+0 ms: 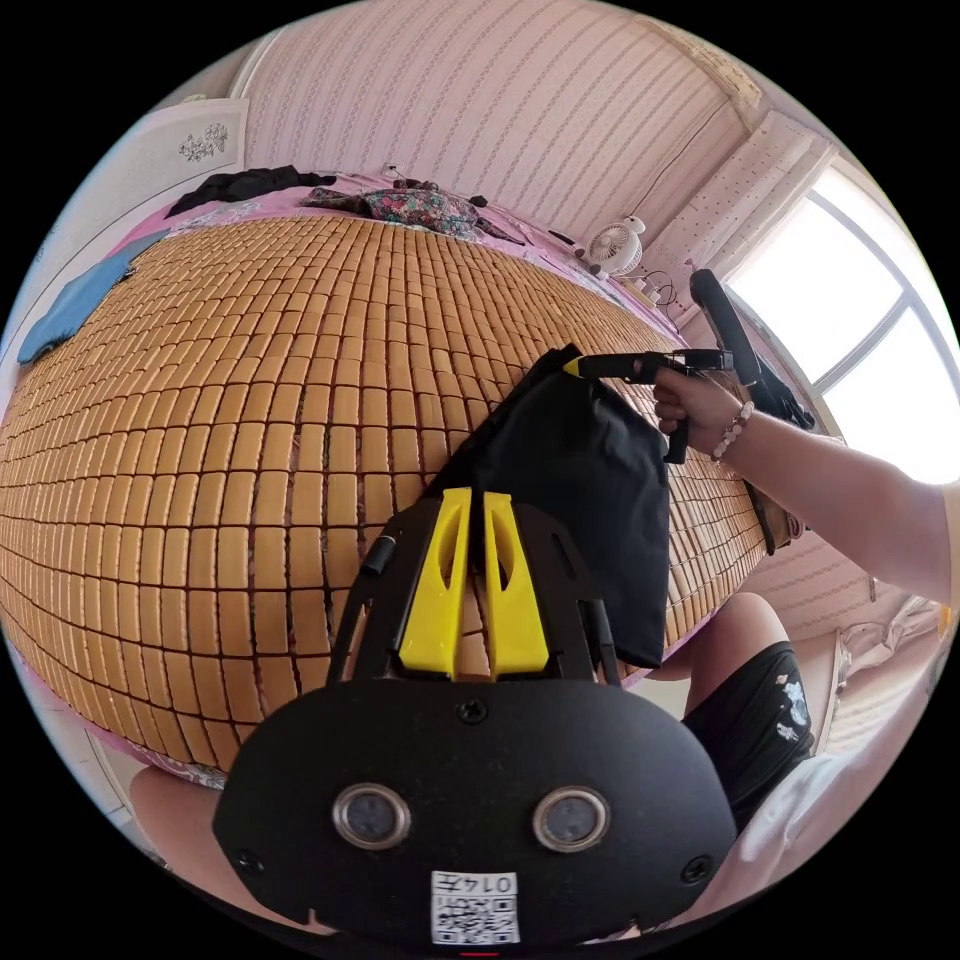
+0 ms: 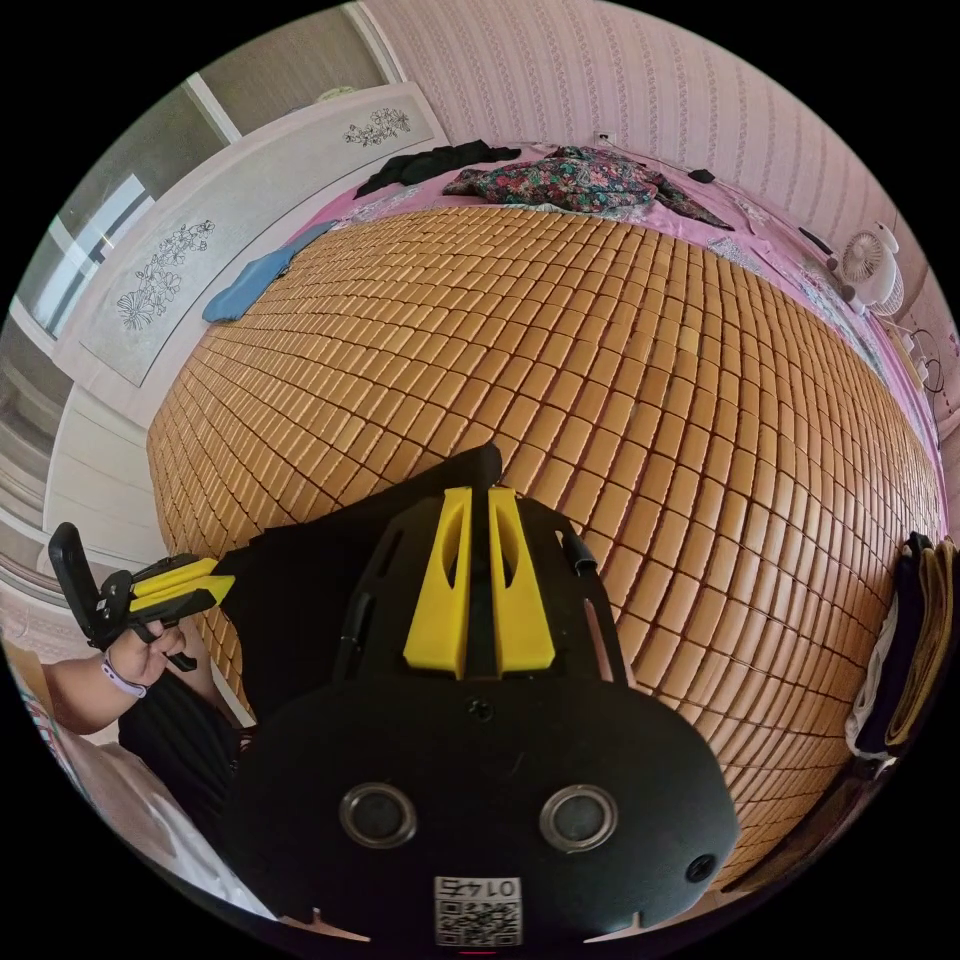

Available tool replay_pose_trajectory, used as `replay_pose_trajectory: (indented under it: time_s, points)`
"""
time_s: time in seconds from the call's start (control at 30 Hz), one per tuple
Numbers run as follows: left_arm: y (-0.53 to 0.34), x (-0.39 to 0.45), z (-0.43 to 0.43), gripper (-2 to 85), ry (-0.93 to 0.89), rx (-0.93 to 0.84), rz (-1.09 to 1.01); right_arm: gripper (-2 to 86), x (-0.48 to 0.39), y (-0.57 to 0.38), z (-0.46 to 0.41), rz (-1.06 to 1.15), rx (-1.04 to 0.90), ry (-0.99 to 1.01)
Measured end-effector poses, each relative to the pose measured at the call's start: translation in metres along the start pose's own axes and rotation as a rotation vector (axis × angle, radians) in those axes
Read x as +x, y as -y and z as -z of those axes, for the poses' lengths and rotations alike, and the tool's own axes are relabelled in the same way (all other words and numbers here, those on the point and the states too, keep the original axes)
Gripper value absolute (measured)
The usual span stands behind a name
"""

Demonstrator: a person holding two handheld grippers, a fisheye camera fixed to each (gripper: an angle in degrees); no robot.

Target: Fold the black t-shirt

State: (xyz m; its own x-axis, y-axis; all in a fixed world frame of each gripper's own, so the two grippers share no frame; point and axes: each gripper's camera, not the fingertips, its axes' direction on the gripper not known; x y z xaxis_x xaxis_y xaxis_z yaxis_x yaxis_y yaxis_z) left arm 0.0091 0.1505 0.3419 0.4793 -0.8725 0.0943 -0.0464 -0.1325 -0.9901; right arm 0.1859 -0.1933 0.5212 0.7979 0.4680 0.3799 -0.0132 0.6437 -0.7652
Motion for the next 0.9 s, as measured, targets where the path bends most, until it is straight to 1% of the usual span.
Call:
replay_pose_trajectory:
  time_s: [0.13,0.3,0.4,0.5,0.57,0.73,0.83,0.9]
  points:
    - [-0.005,0.036,0.050,0.2,-0.024,0.092,-0.130,1.3,-0.002,-0.049,0.070,-0.022,0.177,0.056]
    - [-0.017,0.092,0.115,-0.1,0.019,0.251,-0.342,1.3,0.003,-0.162,0.172,-0.174,0.461,0.174]
    - [-0.026,0.128,0.140,-0.1,-0.009,0.317,-0.452,1.3,-0.001,-0.217,0.214,-0.209,0.538,0.147]
    - [-0.035,0.154,0.139,-0.1,-0.030,0.286,-0.500,1.3,-0.005,-0.251,0.250,-0.211,0.563,0.075]
    - [-0.043,0.171,0.131,-0.1,-0.065,0.279,-0.527,1.3,0.001,-0.264,0.266,-0.221,0.555,0.077]
    - [-0.052,0.196,0.116,-0.1,-0.075,0.247,-0.511,1.3,0.026,-0.276,0.281,-0.228,0.504,0.133]
    - [-0.054,0.201,0.122,-0.1,-0.036,0.261,-0.457,1.3,0.027,-0.265,0.286,-0.156,0.489,0.191]
    - [-0.055,0.200,0.132,-0.1,-0.037,0.273,-0.423,1.3,0.032,-0.259,0.289,-0.150,0.482,0.275]
